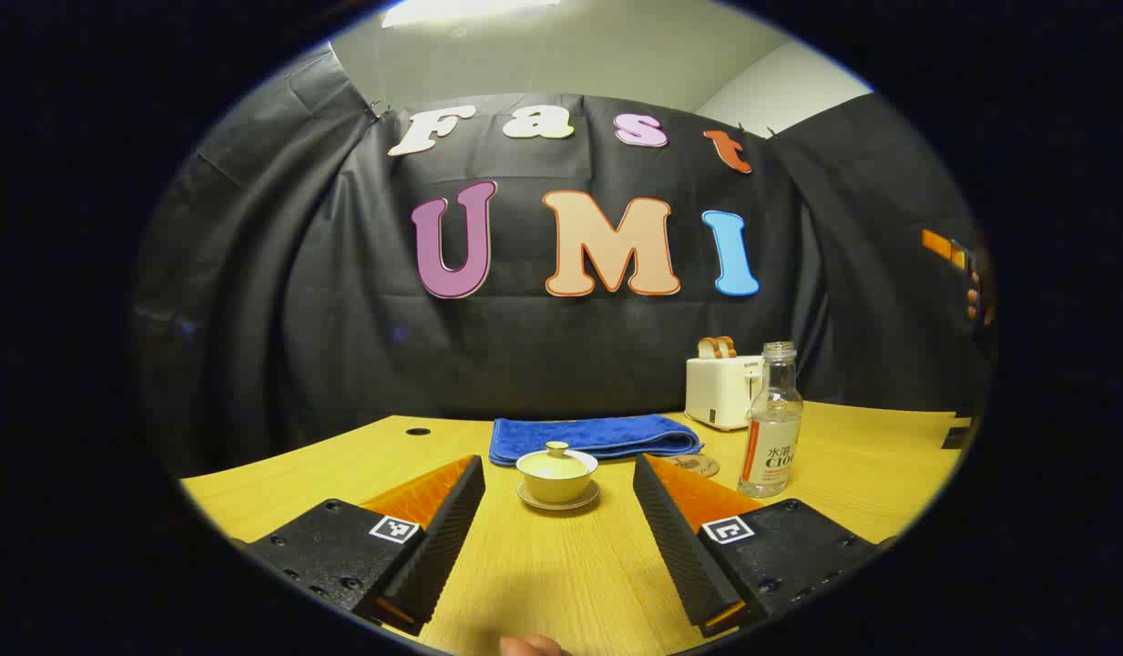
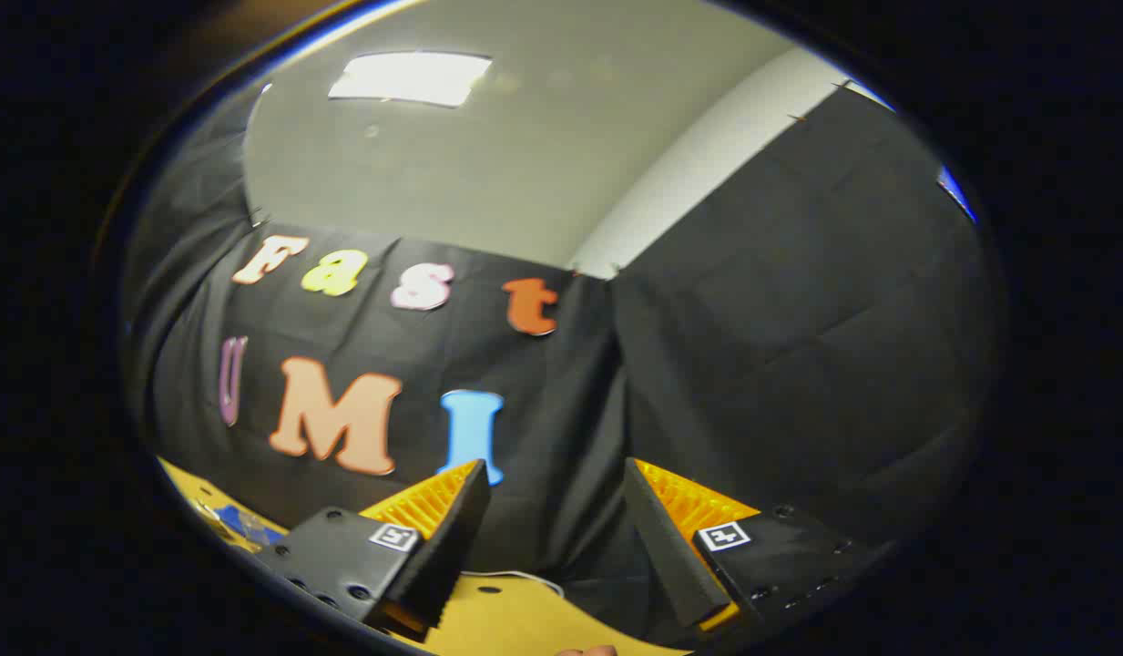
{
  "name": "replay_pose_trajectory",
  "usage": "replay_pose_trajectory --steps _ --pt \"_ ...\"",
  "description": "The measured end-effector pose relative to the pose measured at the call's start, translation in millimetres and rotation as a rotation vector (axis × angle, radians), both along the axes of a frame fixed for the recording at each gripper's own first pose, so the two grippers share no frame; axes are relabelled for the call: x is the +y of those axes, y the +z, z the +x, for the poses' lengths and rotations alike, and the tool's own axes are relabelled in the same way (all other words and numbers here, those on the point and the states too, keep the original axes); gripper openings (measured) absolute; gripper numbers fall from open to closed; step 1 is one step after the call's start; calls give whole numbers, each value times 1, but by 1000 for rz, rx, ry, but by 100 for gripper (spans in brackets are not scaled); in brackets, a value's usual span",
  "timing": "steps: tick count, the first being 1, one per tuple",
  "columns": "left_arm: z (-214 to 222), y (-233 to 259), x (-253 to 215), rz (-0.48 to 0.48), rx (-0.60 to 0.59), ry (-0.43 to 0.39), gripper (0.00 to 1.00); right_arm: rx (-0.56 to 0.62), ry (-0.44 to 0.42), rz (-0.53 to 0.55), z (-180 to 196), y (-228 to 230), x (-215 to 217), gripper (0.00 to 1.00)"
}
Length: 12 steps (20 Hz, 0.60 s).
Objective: Open the teacup lid with one hand, grasp the water bottle and pour water into the teacup with the other hand; after pouring, place the water bottle on the coaster and then close the teacup lid.
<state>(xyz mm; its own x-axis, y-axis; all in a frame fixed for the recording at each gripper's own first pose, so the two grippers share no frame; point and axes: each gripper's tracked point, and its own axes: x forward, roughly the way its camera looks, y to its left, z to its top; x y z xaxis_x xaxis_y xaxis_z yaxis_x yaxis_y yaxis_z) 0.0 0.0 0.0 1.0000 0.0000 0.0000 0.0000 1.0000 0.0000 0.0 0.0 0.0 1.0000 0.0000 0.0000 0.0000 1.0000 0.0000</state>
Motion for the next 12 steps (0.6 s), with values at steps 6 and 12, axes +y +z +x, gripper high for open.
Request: replay_pose_trajectory --steps 6,12 --pt "-3 3 13 37 9 39 96 205 165 74 -107 -108 168 96" --pt "-7 1 17 35 9 41 96 314 423 -1 -186 -168 357 100"
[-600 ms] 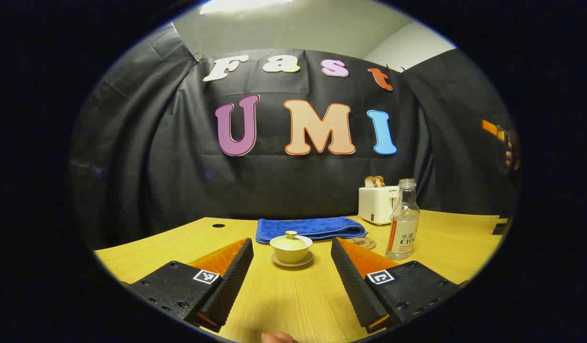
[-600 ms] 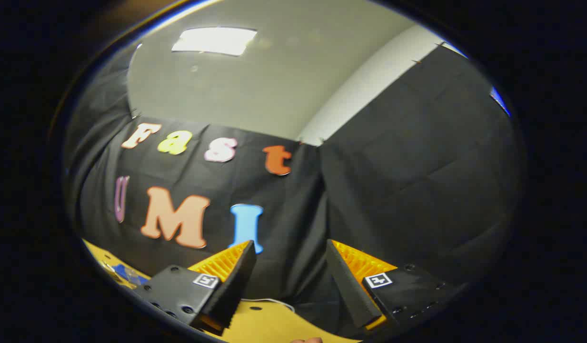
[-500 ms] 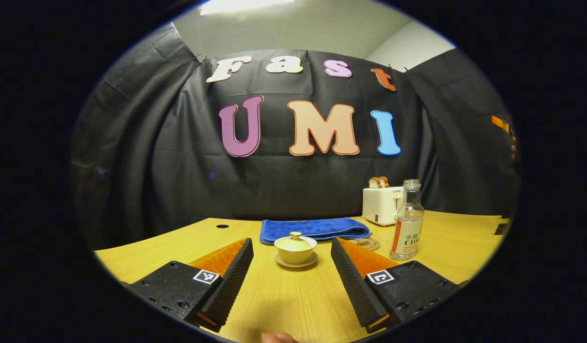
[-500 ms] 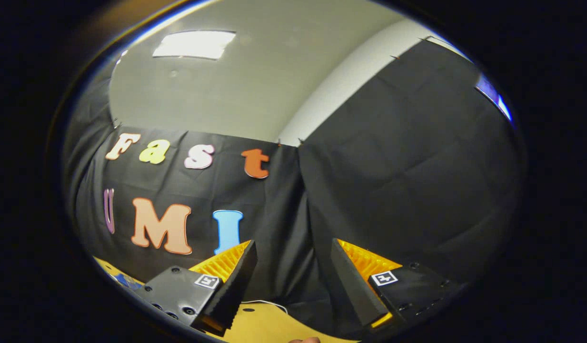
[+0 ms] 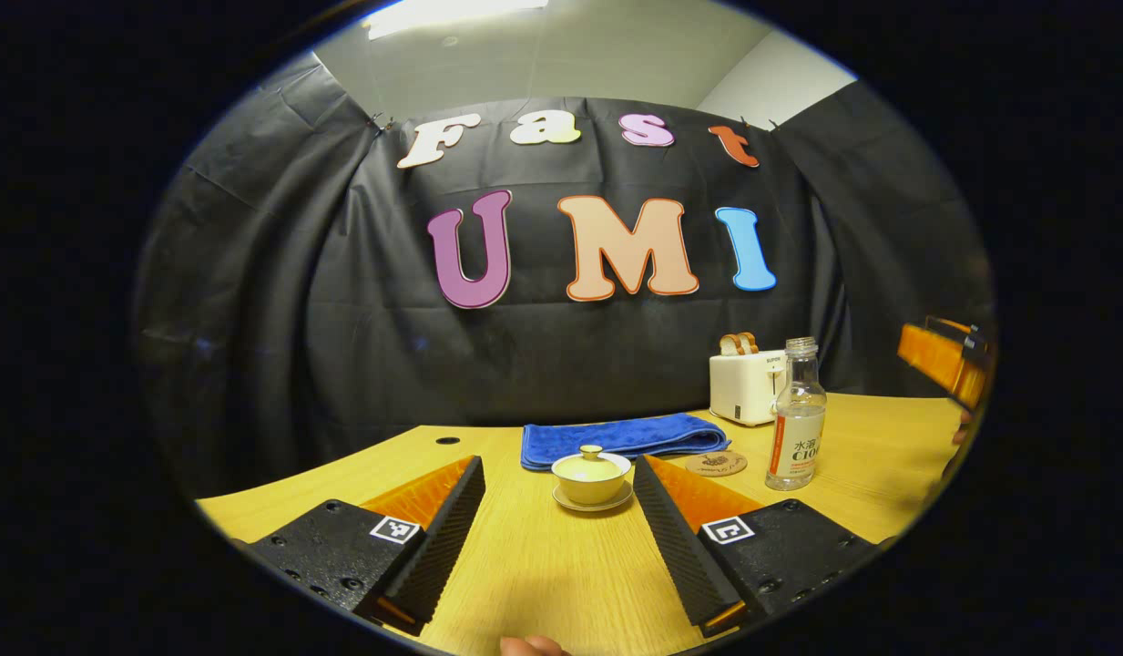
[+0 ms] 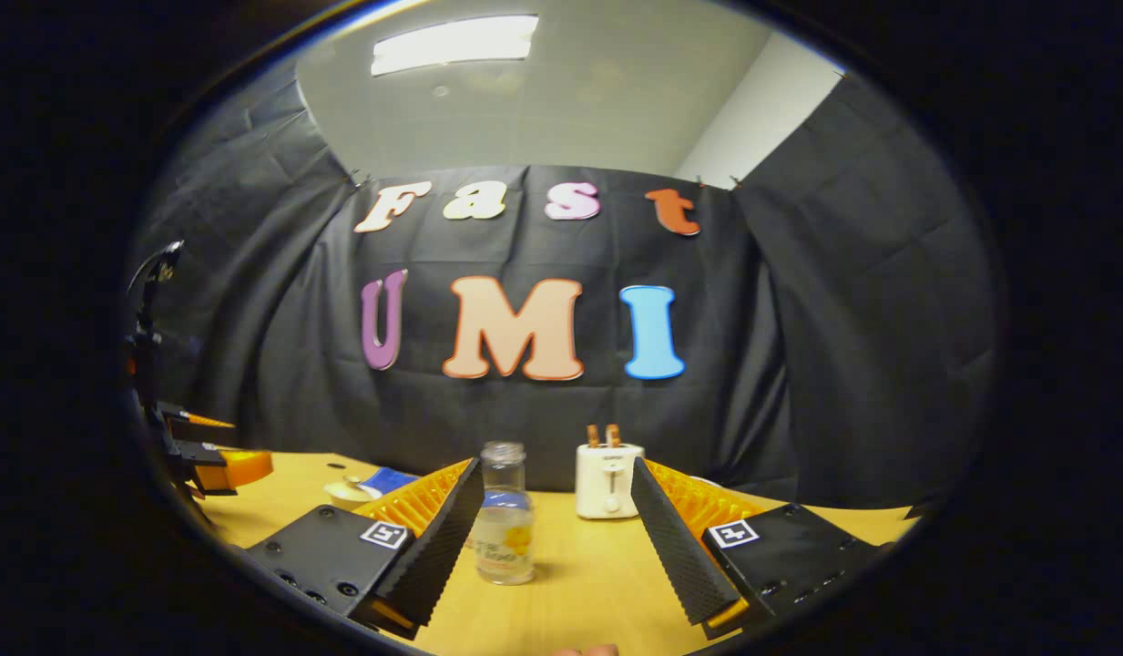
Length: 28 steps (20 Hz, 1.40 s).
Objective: Open the teacup lid with one hand, grasp the water bottle and pour water into the teacup with the other hand; after pouring, place the water bottle on the coaster and then close the teacup lid.
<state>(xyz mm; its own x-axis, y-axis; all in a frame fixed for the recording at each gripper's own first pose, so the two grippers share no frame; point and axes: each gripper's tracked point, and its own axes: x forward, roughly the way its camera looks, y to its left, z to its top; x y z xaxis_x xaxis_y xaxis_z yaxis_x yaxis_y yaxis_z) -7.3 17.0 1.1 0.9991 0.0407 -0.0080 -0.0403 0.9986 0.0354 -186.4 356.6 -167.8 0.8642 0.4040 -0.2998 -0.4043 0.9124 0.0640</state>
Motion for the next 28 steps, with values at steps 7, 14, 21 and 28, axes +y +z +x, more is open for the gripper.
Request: replay_pose_trajectory --steps 7,14,21,28 --pt "-5 -8 -2 -36 25 -3 96 119 -26 -13 -10 -30 5 100" --pt "-6 -9 -5 -40 31 -8 96 130 -17 -20 -13 -33 7 100" --pt "21 -17 -9 -39 64 -17 96 159 -11 -22 -13 -38 6 100" --pt "102 -20 -15 -34 122 -32 96 210 6 -44 -14 -50 6 100"
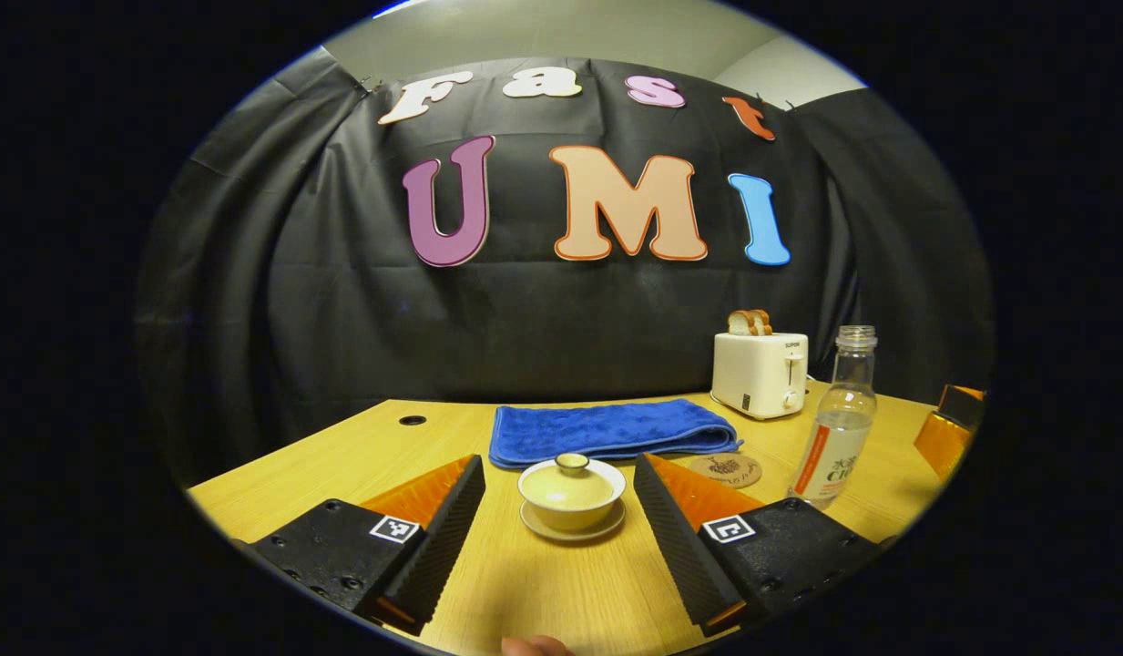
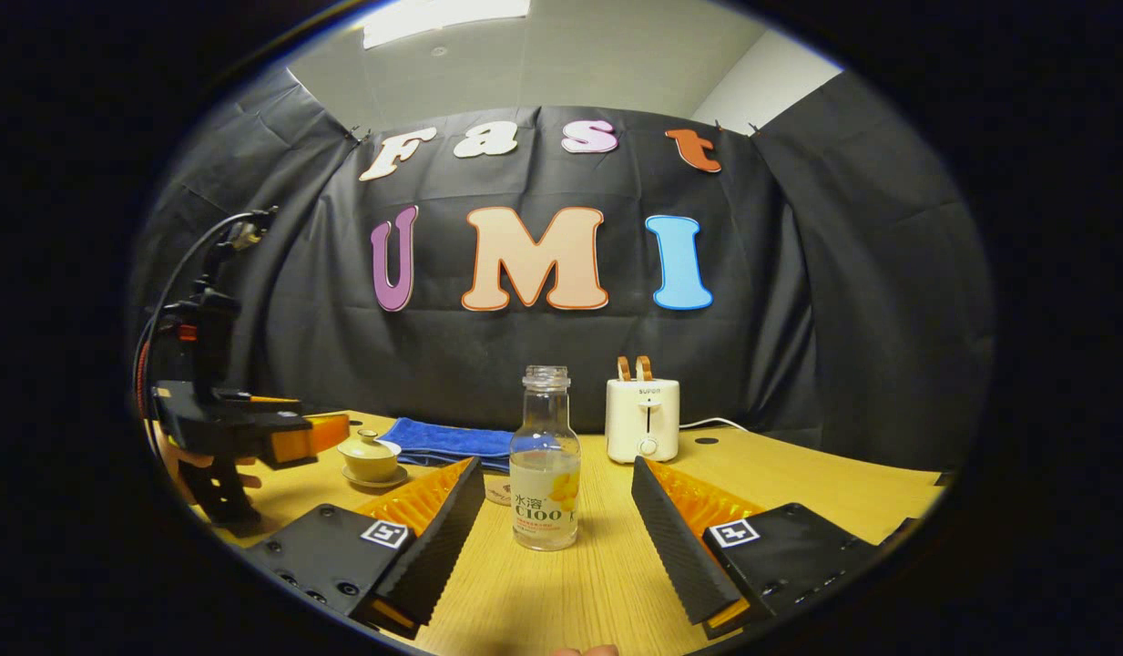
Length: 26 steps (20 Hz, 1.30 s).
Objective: Open the teacup lid with one hand, grasp the water bottle and pour water into the teacup with the other hand; after pouring, place the water bottle on the coaster and then close the teacup lid.
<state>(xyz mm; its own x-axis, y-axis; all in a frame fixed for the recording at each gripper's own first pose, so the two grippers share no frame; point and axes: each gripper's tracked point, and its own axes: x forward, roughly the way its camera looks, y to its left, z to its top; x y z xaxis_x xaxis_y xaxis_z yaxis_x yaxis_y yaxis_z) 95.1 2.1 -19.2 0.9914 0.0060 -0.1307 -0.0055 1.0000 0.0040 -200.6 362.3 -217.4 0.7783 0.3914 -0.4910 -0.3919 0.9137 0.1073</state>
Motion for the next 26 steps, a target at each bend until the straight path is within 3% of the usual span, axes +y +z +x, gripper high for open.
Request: replay_pose_trajectory --steps 6,18,22,26 --pt "43 -19 -11 39 39 -24 96 36 -15 -9 5 -9 -9 100" --pt "66 -29 -10 50 57 -25 95 73 -11 -9 4 -17 -11 100" --pt "66 -34 -9 58 75 -33 78 76 -17 -11 6 -19 -13 100" --pt "65 -40 -7 74 103 -31 73 82 -17 -16 9 -23 -15 100"
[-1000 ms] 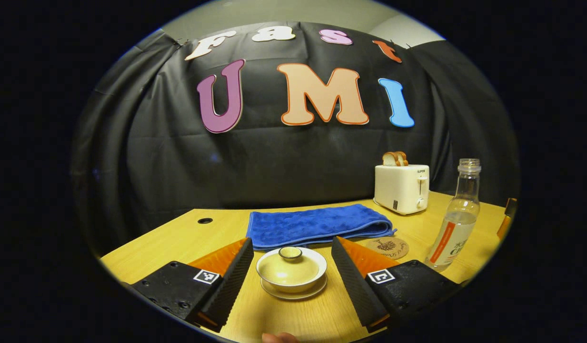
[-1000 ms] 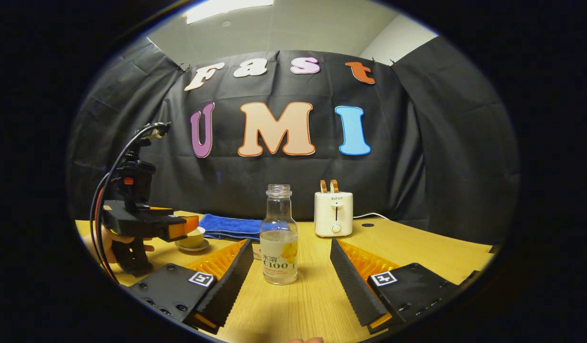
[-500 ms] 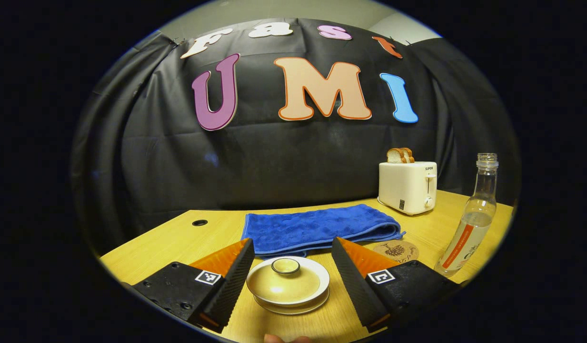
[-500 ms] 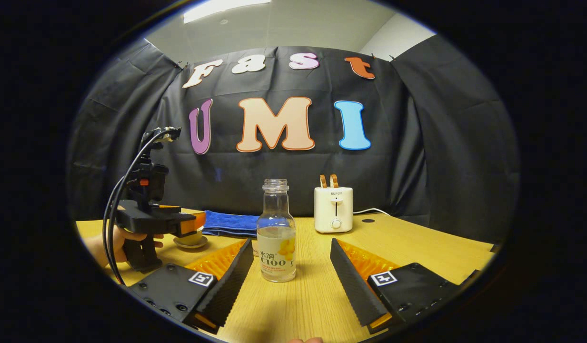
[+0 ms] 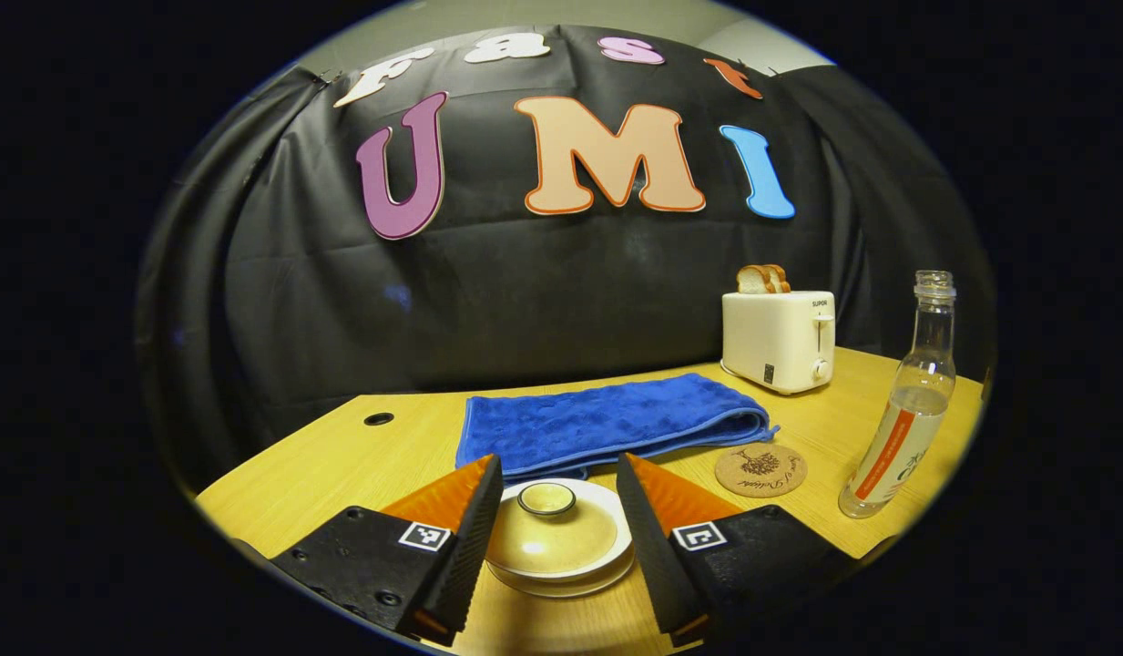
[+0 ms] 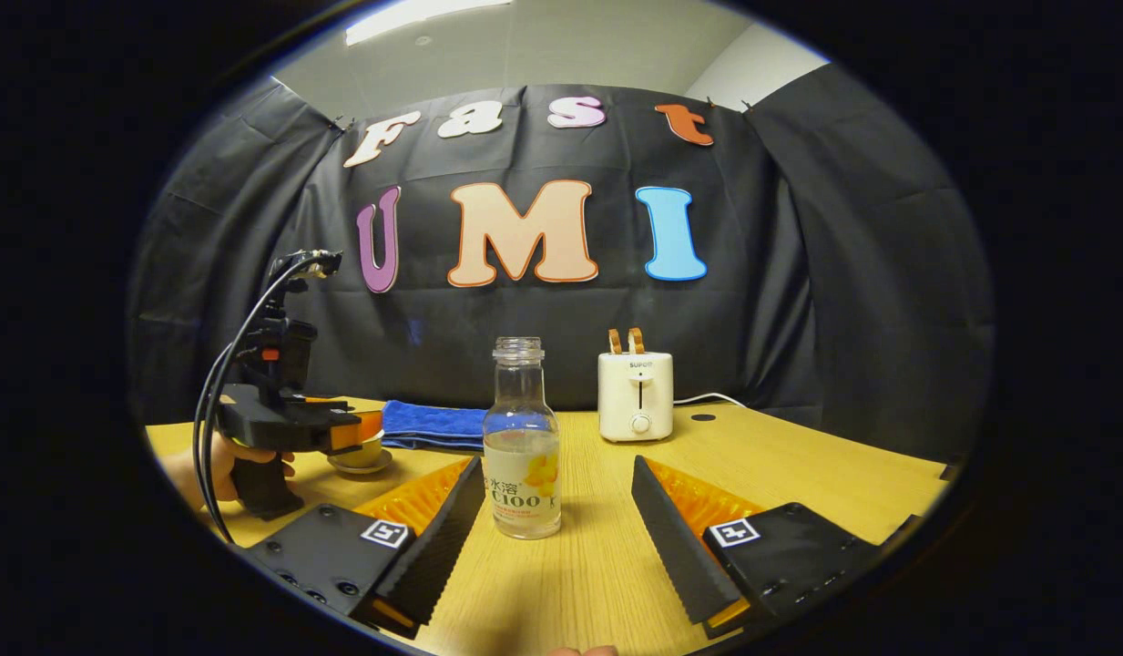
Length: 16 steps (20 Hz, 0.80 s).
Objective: Open the teacup lid with one hand, grasp the water bottle and pour water into the teacup with the other hand; after pouring, place the water bottle on the coaster and then close the teacup lid.
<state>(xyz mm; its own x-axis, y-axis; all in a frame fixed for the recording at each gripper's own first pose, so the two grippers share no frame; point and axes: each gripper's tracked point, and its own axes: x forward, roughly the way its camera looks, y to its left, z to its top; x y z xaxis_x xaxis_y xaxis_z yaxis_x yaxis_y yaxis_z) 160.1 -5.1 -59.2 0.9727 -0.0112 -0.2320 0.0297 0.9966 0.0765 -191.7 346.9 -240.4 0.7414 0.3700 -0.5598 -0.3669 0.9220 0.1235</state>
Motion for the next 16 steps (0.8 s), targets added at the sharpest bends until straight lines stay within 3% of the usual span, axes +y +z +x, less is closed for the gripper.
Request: replay_pose_trajectory --steps 1,4,11,16 --pt "0 1 2 9 3 6 68 3 -3 -3 1 -1 -2 100" --pt "0 -1 5 30 15 18 39 2 -5 -5 2 -2 -4 100" --pt "-2 -2 8 34 23 17 25 13 -1 -7 2 -4 -3 100" --pt "-6 4 6 26 -14 3 24 28 13 -2 5 -11 3 100"
